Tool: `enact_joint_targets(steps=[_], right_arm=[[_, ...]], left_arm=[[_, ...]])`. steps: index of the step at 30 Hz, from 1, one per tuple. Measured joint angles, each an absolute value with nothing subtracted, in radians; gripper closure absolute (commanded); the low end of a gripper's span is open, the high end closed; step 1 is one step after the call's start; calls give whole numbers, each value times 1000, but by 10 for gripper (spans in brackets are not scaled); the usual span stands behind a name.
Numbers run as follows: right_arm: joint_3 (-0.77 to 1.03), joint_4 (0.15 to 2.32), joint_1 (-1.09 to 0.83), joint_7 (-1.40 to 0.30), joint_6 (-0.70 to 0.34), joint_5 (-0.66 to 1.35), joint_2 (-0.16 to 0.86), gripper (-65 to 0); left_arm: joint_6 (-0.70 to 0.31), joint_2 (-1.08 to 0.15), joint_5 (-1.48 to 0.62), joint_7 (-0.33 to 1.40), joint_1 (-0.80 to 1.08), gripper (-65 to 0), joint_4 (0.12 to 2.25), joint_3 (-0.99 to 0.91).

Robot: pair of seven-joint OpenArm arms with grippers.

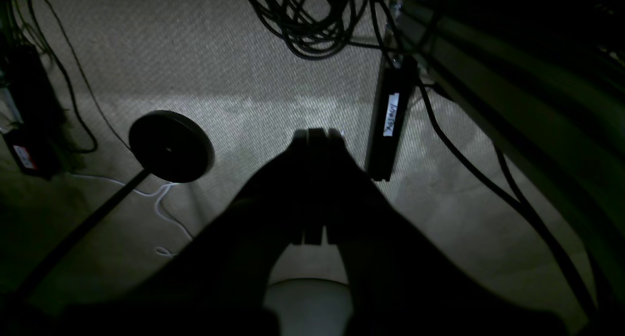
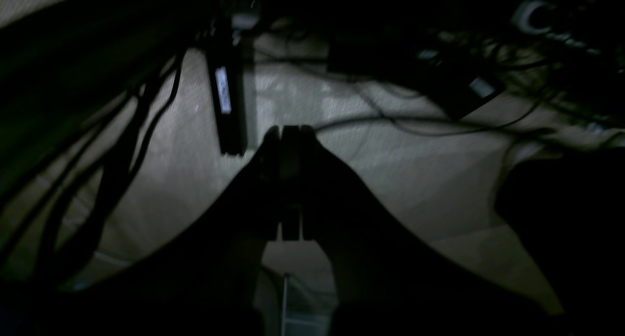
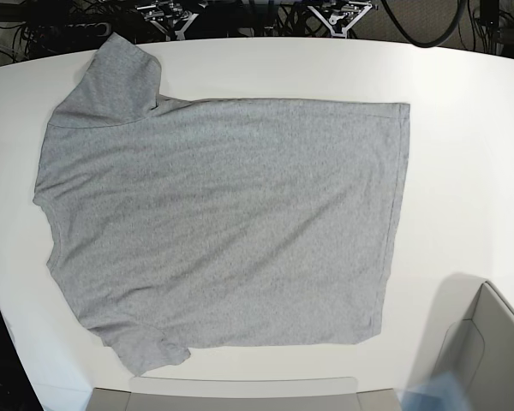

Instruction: Fold the T-shirt properly

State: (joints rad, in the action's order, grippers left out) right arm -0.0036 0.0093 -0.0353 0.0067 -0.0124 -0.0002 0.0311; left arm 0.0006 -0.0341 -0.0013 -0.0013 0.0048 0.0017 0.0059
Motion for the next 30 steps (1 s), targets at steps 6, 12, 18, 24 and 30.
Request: enact_joint_targets(steps=[6, 12, 18, 24, 30], right_arm=[[-1, 15, -99, 216, -11, 3, 61, 0], [-1, 8, -233, 525, -12, 3, 89, 0], [-1, 9, -326, 861, -12, 0, 111, 0], [-1, 18, -429, 1128, -13, 2, 115, 0], [-1, 193, -565, 1119, -15, 93, 140, 0]], left_arm=[[0, -57, -2, -167, 51, -4, 1, 4], [0, -80, -1, -433, 143, -4, 2, 4], [0, -83, -2, -680, 223, -4, 1, 4], [-3, -80, -1, -1028, 309, -6, 4, 4], [3, -84, -2, -1289, 458, -89, 64, 5]])
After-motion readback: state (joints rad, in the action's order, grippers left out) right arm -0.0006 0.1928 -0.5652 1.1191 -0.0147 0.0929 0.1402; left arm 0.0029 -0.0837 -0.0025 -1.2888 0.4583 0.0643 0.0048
